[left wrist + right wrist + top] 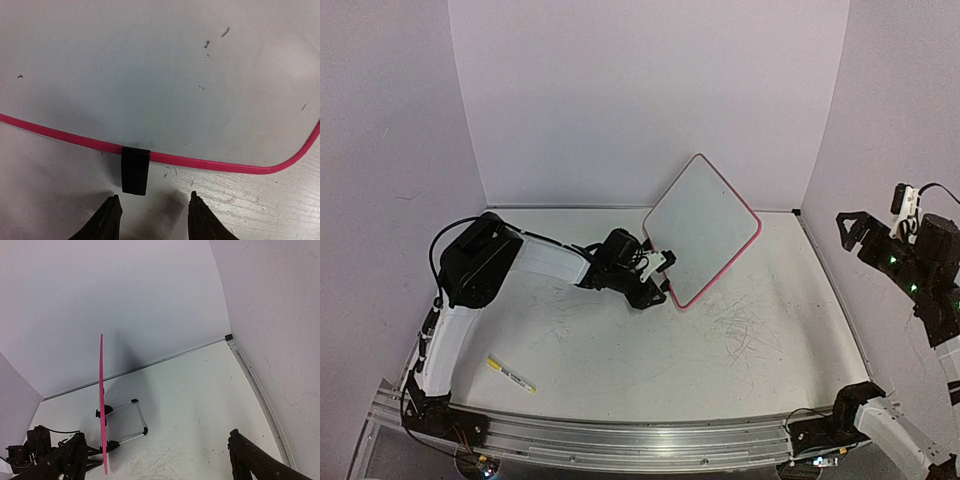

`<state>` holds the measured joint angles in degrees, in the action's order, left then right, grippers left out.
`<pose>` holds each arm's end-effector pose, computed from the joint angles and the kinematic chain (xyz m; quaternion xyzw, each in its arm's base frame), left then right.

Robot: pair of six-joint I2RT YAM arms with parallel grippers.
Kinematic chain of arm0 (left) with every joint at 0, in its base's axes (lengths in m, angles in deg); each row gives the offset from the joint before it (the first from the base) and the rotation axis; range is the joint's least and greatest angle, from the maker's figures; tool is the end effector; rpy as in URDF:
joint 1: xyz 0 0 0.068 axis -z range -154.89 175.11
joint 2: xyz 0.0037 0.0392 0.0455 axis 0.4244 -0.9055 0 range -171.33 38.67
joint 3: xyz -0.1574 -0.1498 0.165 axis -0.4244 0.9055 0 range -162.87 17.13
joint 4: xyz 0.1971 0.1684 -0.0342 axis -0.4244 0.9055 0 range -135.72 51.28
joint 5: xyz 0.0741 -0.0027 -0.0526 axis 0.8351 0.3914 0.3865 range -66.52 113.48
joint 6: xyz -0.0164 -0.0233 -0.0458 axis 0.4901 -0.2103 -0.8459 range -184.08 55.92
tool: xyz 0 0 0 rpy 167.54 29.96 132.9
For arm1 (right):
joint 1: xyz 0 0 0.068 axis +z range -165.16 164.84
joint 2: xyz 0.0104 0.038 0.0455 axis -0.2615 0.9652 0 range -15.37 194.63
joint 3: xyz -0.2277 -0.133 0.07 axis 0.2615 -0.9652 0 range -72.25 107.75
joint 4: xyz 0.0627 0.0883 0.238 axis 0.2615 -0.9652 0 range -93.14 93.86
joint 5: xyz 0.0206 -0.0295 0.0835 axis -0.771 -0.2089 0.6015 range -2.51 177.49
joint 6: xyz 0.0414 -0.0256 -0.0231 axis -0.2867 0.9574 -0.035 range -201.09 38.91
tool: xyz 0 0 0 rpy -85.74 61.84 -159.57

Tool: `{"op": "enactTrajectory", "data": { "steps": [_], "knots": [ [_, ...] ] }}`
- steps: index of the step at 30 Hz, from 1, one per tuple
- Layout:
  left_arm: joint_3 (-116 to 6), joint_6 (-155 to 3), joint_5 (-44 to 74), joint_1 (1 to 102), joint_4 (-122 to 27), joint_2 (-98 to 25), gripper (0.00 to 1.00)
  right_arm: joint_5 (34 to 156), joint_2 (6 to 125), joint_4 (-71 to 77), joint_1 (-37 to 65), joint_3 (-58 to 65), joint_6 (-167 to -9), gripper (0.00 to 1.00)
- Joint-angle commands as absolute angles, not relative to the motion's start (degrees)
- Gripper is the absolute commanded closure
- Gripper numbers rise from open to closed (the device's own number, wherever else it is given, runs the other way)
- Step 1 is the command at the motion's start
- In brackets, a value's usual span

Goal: Write a sentence on the whiteboard
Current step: Adjust the whiteboard stand at the center of the board.

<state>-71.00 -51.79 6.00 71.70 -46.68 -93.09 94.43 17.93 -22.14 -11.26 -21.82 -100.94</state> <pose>0.3318 -0.3661 0.1115 0.4981 0.7584 -0.2500 0.3380 0.1232 0.0128 0.3712 0.0662 0.7564 0.1786 0.6258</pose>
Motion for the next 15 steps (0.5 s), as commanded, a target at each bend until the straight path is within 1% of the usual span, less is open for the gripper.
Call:
{"op": "enactTrajectory", "data": {
  "steps": [1, 7, 10, 12, 15],
  "knots": [
    [-75.3, -48.2, 8.3, 72.1, -42.7, -96.0, 0.54, 94.6, 18.4, -18.7, -10.9, -22.9, -101.5, 0.02],
    [-79.3, -47.0, 8.7, 72.6, -41.6, -98.4, 0.58, 94.8, 19.3, -18.1, -11.0, -23.7, -102.1, 0.02],
    [-80.6, -46.2, 8.9, 73.0, -41.5, -99.2, 0.62, 94.5, 19.3, -18.0, -10.9, -24.1, -103.2, 0.02],
    [-81.0, -46.1, 9.2, 73.3, -41.4, -99.2, 0.65, 93.5, 19.3, -18.1, -11.0, -24.4, -104.6, 0.02],
    [-80.9, -46.4, 10.5, 74.4, -41.5, -98.9, 0.76, 90.9, 18.4, -18.2, -11.0, -24.8, -106.0, 0.02]
  ]
}}
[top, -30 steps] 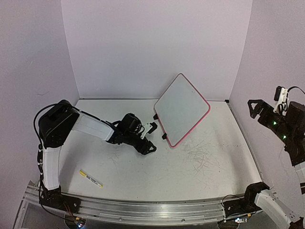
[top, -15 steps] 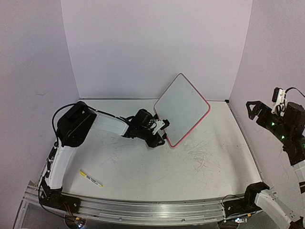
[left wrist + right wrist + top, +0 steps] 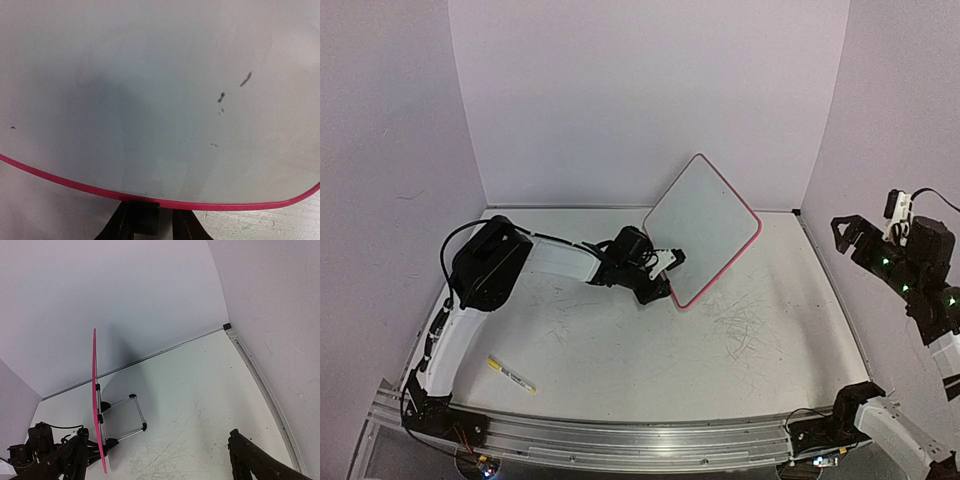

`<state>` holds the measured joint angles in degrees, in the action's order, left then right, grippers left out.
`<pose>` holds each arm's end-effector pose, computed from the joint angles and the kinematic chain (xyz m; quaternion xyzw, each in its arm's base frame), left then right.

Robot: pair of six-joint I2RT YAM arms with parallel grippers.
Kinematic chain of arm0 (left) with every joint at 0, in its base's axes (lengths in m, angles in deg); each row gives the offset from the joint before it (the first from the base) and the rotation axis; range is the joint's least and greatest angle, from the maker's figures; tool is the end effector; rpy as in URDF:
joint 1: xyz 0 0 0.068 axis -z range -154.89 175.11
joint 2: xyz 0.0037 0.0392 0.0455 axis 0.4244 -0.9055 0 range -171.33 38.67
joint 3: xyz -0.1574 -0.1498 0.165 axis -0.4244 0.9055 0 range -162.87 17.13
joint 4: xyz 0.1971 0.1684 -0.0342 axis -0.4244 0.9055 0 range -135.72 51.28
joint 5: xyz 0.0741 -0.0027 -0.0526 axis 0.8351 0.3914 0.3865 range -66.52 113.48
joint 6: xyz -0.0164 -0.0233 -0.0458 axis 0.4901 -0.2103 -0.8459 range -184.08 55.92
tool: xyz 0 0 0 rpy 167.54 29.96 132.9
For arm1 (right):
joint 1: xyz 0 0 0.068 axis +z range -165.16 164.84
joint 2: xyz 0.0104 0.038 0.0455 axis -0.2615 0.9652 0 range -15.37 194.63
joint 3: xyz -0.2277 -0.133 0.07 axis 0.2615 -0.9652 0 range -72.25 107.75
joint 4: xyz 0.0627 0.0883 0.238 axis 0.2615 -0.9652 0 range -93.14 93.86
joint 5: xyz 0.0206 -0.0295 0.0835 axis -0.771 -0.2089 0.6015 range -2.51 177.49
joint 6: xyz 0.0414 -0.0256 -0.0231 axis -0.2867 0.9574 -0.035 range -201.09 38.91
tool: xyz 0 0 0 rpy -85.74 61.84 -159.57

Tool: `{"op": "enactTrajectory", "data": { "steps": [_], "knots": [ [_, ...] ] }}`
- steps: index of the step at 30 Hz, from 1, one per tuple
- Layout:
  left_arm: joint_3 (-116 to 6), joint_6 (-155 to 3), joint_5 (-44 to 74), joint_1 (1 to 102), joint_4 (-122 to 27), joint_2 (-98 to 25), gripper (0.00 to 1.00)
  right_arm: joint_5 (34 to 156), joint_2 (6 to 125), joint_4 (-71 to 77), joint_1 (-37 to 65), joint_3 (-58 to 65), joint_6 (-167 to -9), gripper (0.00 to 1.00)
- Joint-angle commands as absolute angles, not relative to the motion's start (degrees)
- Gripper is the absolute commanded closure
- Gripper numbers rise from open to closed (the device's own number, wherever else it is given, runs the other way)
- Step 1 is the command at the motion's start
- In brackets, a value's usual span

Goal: Write a sentence on the whiteboard
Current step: Adjust the whiteboard stand at the center of the board.

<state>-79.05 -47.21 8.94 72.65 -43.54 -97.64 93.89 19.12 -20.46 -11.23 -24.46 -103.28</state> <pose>0.3426 -0.3875 0.1107 0.5268 0.7405 -0.2177 0.3561 0.1338 0.0133 0.3569 0.0872 0.7664 0.1855 0.6088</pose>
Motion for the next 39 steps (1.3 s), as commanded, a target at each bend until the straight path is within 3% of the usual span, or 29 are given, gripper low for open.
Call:
{"op": "enactTrajectory", "data": {
  "steps": [1, 6, 21, 35, 39],
  "knots": [
    [-80.8, -46.7, 11.0, 75.0, -41.5, -98.8, 0.79, 90.4, 18.1, -18.5, -11.0, -24.8, -106.3, 0.02],
    [-80.6, -50.6, 15.1, 78.1, -41.6, -98.7, 0.88, 94.2, 17.6, -18.9, -11.0, -24.6, -103.9, 0.02],
    [-79.5, -77.2, 32.1, 87.1, -41.6, -98.2, 0.96, 100.5, 18.4, -22.3, -10.9, -26.9, -100.5, 0.02],
    [-80.1, -88.8, 44.0, 93.4, -40.7, -99.5, 0.94, 103.5, 18.2, -22.6, -10.9, -29.2, -102.7, 0.02],
    [-80.5, -89.4, 43.5, 93.8, -40.3, -98.9, 0.81, 104.3, 18.2, -22.6, -10.9, -30.3, -103.5, 0.02]
  ]
}}
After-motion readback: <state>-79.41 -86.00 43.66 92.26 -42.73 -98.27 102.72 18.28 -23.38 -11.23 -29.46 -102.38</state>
